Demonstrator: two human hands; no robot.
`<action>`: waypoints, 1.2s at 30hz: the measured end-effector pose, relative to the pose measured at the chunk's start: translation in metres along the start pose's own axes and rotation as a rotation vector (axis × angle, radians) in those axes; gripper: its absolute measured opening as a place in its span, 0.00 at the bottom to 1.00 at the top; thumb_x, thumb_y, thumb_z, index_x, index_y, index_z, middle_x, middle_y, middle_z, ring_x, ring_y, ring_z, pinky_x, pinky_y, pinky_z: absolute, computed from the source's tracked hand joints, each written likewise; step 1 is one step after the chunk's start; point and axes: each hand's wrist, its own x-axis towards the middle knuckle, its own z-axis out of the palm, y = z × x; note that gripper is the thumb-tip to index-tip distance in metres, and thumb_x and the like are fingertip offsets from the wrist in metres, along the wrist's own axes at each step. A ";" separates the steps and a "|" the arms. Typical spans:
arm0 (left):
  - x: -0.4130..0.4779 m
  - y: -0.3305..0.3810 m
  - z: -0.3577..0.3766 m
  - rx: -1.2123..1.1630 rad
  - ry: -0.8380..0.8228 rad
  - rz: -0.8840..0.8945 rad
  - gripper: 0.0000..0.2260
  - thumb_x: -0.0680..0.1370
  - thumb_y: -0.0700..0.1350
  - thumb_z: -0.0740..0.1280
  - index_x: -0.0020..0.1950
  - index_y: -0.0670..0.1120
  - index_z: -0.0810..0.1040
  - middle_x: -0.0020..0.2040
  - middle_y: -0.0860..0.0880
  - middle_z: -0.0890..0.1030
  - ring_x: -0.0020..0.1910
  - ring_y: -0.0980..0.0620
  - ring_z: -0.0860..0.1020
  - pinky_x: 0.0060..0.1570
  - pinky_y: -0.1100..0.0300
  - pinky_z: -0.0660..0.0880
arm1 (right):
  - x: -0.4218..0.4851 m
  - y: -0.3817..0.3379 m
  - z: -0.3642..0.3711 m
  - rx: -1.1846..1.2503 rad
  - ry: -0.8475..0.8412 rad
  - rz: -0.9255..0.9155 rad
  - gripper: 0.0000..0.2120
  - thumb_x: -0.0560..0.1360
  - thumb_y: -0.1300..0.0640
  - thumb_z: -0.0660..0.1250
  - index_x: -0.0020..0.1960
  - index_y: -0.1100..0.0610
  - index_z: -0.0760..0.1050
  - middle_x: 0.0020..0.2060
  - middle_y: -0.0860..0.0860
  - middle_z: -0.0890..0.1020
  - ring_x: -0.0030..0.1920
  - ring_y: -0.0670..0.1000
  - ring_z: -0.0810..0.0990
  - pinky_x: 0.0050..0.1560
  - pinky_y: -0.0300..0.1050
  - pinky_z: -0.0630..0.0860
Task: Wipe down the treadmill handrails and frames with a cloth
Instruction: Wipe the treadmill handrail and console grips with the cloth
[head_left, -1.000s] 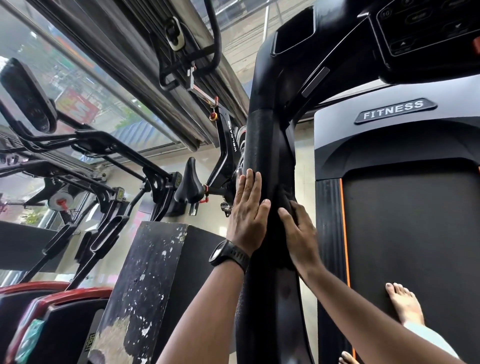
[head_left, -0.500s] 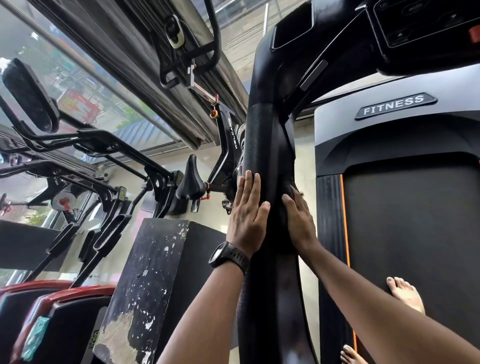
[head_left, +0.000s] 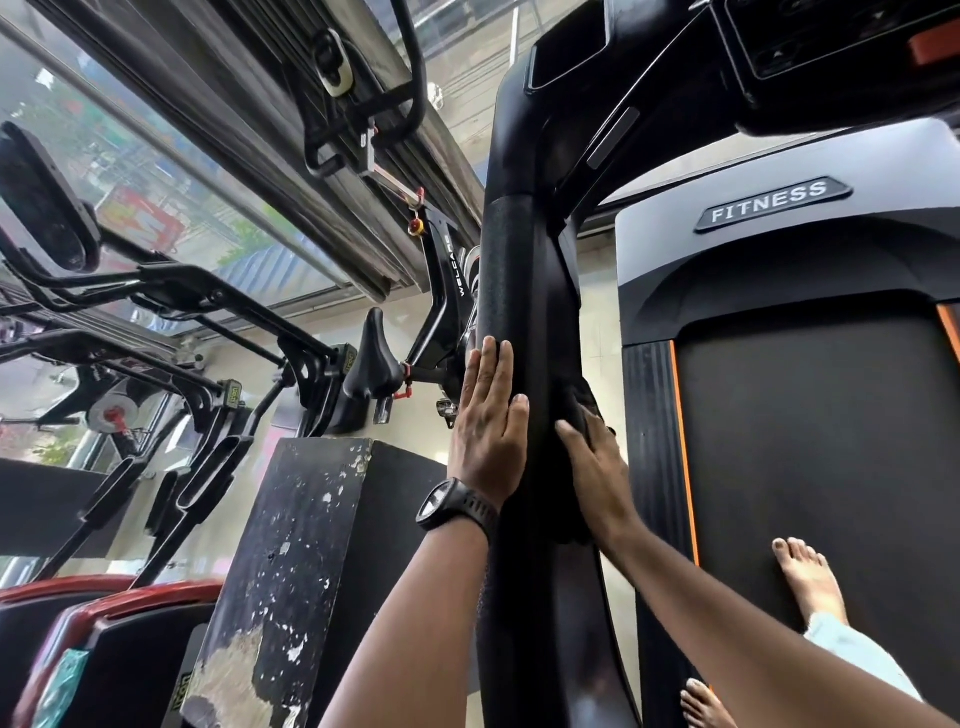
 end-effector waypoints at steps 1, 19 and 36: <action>0.002 0.000 0.000 0.003 -0.001 -0.002 0.27 0.80 0.48 0.51 0.80 0.46 0.55 0.78 0.56 0.48 0.80 0.56 0.45 0.79 0.56 0.45 | -0.009 0.000 0.002 -0.010 0.012 -0.061 0.24 0.79 0.40 0.63 0.74 0.41 0.69 0.72 0.41 0.71 0.74 0.45 0.67 0.75 0.48 0.63; -0.001 0.002 0.000 0.010 0.034 -0.025 0.27 0.80 0.48 0.52 0.80 0.47 0.57 0.81 0.51 0.53 0.80 0.57 0.48 0.78 0.58 0.48 | 0.041 -0.013 -0.010 -0.021 -0.089 0.047 0.28 0.78 0.39 0.61 0.76 0.44 0.66 0.73 0.49 0.71 0.72 0.53 0.70 0.74 0.55 0.66; -0.011 0.006 0.001 0.019 0.015 -0.065 0.28 0.80 0.49 0.53 0.81 0.47 0.54 0.81 0.52 0.49 0.80 0.57 0.45 0.75 0.67 0.41 | 0.002 -0.013 0.000 -0.009 -0.072 -0.240 0.27 0.80 0.42 0.58 0.79 0.41 0.63 0.78 0.41 0.65 0.78 0.41 0.60 0.76 0.42 0.56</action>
